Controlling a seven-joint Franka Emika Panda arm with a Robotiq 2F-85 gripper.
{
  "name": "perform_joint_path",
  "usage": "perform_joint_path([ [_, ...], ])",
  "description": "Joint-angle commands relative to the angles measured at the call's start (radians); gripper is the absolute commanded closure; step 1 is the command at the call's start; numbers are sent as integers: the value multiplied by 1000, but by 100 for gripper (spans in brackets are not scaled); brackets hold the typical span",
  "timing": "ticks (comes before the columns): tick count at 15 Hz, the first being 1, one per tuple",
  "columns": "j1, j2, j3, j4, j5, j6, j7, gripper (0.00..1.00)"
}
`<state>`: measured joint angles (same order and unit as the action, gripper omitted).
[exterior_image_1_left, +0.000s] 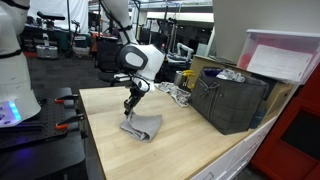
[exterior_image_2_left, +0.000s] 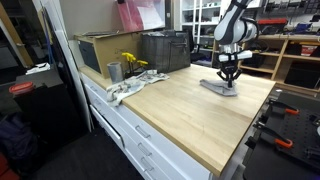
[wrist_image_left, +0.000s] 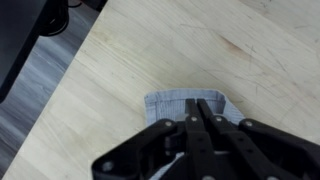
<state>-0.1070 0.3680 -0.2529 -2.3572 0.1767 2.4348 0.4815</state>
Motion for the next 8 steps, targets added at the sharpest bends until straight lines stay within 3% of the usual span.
perform_joint_path([
  [1, 20, -91, -26, -35, -69, 8, 35, 99],
  [8, 44, -113, -92, 112, -374, 23, 199, 99],
])
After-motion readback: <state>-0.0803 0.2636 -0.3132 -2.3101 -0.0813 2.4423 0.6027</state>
